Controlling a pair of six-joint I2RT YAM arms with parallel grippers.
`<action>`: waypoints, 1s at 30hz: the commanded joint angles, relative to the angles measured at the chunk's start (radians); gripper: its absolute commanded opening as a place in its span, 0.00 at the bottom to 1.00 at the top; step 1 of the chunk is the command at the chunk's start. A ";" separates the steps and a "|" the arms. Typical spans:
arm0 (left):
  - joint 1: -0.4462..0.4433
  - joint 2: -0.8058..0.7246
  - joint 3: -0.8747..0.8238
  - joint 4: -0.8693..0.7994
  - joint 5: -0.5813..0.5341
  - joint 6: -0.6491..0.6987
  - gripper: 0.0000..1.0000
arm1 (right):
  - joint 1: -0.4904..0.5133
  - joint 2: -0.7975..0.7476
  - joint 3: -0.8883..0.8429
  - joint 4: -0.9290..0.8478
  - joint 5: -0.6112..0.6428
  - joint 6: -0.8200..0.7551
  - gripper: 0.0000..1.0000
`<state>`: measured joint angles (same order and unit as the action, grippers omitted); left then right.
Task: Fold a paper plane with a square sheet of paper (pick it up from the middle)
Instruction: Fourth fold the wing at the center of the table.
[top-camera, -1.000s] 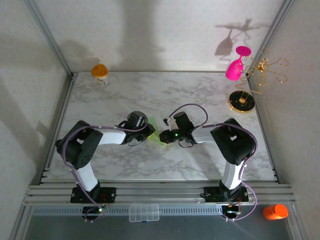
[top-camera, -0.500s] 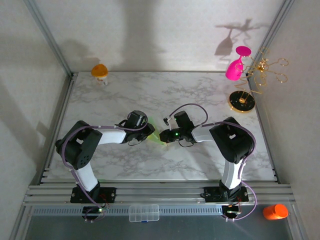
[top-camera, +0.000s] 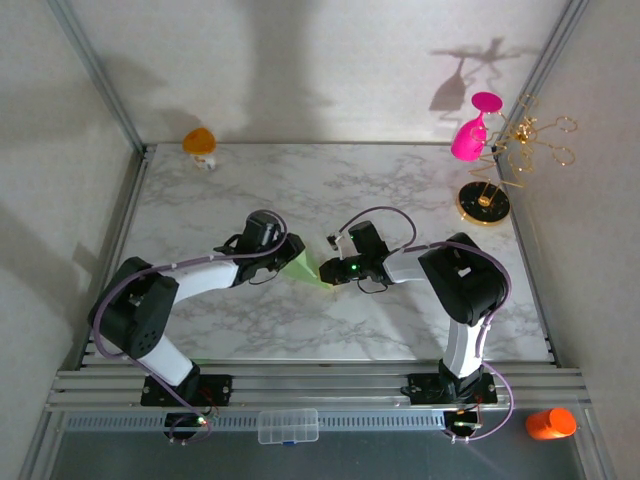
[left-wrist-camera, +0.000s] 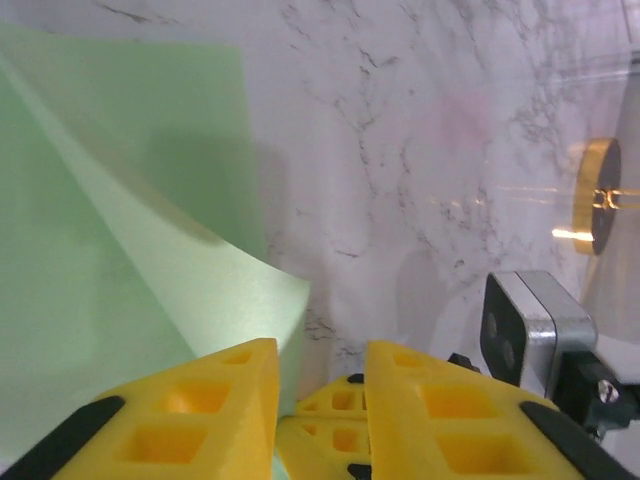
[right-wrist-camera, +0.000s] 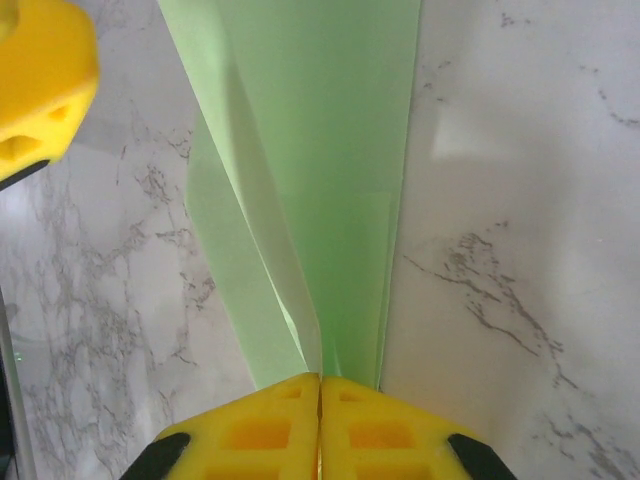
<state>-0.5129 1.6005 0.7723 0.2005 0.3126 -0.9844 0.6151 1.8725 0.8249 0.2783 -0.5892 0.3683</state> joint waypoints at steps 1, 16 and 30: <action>0.010 0.019 -0.042 0.135 0.074 0.037 0.26 | 0.000 0.058 -0.004 -0.045 -0.001 0.016 0.10; 0.017 0.067 -0.124 0.337 0.138 0.044 0.15 | -0.010 0.080 0.009 -0.066 -0.016 0.033 0.10; 0.019 0.118 -0.165 0.440 0.161 0.030 0.16 | -0.014 0.094 0.017 -0.082 -0.017 0.045 0.11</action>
<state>-0.5056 1.6894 0.6037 0.5861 0.4534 -0.9535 0.5922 1.8965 0.8463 0.2649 -0.6525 0.4126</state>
